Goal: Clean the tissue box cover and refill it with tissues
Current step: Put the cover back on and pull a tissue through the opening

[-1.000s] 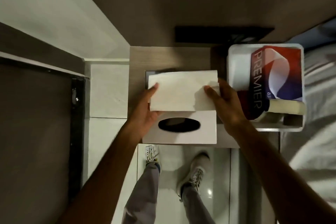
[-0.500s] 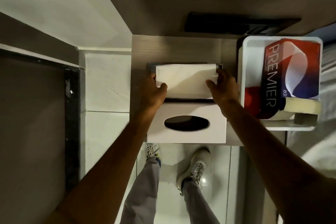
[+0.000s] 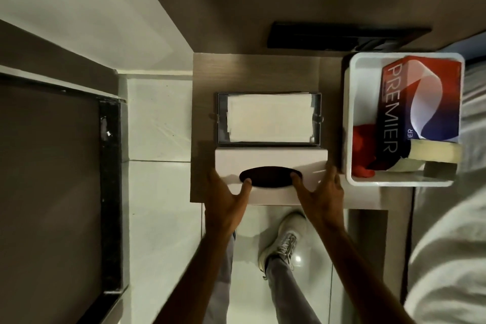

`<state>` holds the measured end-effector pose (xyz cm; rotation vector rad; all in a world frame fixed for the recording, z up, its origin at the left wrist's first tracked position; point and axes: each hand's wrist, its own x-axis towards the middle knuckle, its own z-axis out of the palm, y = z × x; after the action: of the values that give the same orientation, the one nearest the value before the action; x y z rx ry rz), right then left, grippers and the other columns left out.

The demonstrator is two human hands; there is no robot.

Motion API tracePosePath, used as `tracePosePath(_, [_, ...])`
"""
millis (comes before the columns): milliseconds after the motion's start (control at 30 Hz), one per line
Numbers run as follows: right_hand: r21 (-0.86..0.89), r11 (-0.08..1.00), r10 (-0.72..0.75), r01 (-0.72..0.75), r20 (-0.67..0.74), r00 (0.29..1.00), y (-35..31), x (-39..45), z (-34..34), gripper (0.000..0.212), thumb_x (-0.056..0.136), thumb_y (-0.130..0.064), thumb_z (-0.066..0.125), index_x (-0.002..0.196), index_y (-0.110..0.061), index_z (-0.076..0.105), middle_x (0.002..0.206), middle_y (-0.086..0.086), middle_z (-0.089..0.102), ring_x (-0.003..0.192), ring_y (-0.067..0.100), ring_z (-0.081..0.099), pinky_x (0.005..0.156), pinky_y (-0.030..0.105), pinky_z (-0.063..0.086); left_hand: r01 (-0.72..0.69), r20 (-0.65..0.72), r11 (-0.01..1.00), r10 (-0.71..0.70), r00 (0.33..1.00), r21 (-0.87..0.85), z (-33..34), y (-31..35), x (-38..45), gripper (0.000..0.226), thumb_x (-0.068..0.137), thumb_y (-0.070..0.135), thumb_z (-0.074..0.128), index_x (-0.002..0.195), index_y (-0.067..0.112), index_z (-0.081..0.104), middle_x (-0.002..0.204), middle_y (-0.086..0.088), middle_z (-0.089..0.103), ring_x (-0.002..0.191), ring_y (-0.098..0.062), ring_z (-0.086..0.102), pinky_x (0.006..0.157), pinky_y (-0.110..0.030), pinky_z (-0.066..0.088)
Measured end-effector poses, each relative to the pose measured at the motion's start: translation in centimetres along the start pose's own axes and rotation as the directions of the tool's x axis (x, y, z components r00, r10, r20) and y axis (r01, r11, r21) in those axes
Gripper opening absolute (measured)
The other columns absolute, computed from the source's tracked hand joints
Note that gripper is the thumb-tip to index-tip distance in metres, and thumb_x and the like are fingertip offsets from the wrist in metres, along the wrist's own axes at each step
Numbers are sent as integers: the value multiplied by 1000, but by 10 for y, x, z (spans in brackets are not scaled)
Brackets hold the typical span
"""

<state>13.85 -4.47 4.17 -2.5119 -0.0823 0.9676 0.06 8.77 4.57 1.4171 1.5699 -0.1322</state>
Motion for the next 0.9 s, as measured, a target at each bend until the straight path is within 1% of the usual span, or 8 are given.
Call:
tracePosePath(133, [70,997,46,-41,-66,997,-8,0,4,92,79,-37,82,148,-8,28,141,17,50,127,39,51,104,46,48,-9,-90,999,12,996,36,5,5,-6,68,82,36,78,132,4,45,123,-13,62,113,-28,64,91,-37,55])
tracePosePath(200, [85,996,-15,23,-100,995,-13,-1,-3,94,78,-34,83,149,-11,25,141,16,52,126,36,54,103,50,52,-64,-138,997,70,988,52,0,11,-10,71,82,34,79,135,4,44,123,-10,61,110,-23,62,88,-35,56])
tracePosePath(267, [82,990,-101,113,-146,984,-22,3,-14,87,79,-31,82,144,-17,27,136,13,57,120,31,60,95,41,56,-127,-150,986,142,978,106,-6,20,-9,71,82,33,78,137,6,43,122,-11,59,108,-23,60,82,-29,51])
tracePosePath(367, [69,983,-156,170,-167,973,-39,24,-28,82,82,-28,80,144,-17,29,134,13,58,116,30,62,85,28,48,-178,-100,966,199,975,188,-12,43,6,67,85,38,74,136,6,42,125,-14,57,114,-28,58,80,-28,46])
tracePosePath(500, [6,975,-218,221,-138,966,-64,59,-32,82,87,-34,75,148,-9,27,142,18,52,127,38,55,100,41,51,-230,-105,937,265,959,264,-16,77,41,66,88,41,69,135,3,42,131,-17,54,120,-31,54,78,-19,33])
tracePosePath(600, [8,975,-222,224,-106,969,-75,79,-27,94,87,-46,72,154,-5,20,151,21,41,136,39,45,110,55,43,-240,-135,924,290,947,298,-18,92,64,69,87,44,70,137,5,41,133,-16,56,121,-31,56,79,-22,37])
tracePosePath(767, [32,979,-200,202,-71,977,-84,92,-19,102,87,-54,69,158,-10,13,155,17,35,141,37,39,115,54,38,-230,-120,911,285,951,343,-16,97,80,68,90,45,66,139,4,41,134,-18,56,123,-36,56,94,-39,51])
tracePosePath(900, [2,982,-190,190,-67,980,-86,94,-16,104,88,-57,66,160,-10,7,157,18,34,141,39,38,114,55,38,-237,-84,910,280,956,340,-17,94,87,67,90,46,65,137,3,43,132,-19,59,122,-37,58,94,-40,52])
